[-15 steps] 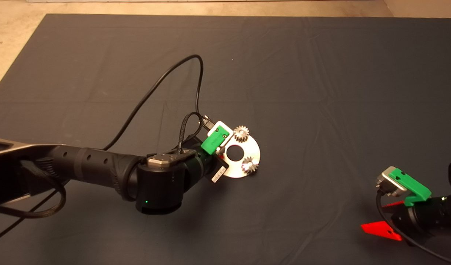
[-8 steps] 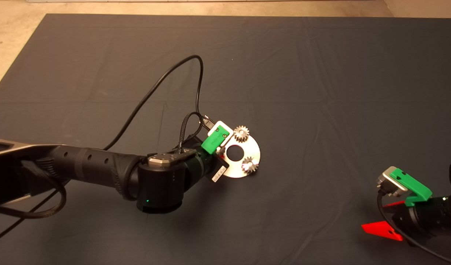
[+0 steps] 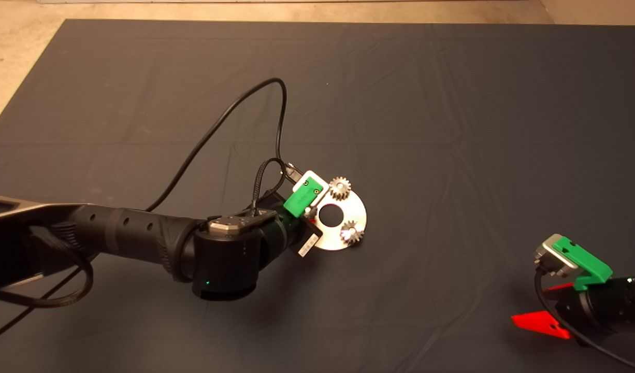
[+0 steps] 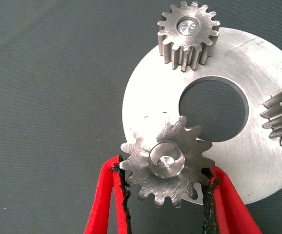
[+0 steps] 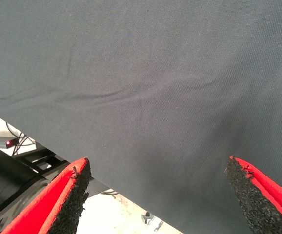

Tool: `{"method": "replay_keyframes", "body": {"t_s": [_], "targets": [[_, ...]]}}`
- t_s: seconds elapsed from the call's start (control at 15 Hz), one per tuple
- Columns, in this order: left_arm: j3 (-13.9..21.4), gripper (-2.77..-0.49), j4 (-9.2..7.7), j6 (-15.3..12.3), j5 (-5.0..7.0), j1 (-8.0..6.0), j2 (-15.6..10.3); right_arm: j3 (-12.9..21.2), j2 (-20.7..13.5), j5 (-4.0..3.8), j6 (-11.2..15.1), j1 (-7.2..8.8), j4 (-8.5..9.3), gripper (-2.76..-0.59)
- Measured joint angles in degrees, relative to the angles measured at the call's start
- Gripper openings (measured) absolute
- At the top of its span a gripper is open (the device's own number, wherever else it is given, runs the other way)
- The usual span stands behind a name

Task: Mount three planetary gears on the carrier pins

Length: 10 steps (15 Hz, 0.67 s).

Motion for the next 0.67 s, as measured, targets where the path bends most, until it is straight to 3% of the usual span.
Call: {"method": "replay_keyframes", "body": {"t_s": [0.67], "targets": [[0.0, -2.67, 0.0, 0.0, -0.59, 0.71, -0.3, 0.0, -0.3, 0.09, 0.0, 0.01, 0.0, -1.3]]}}
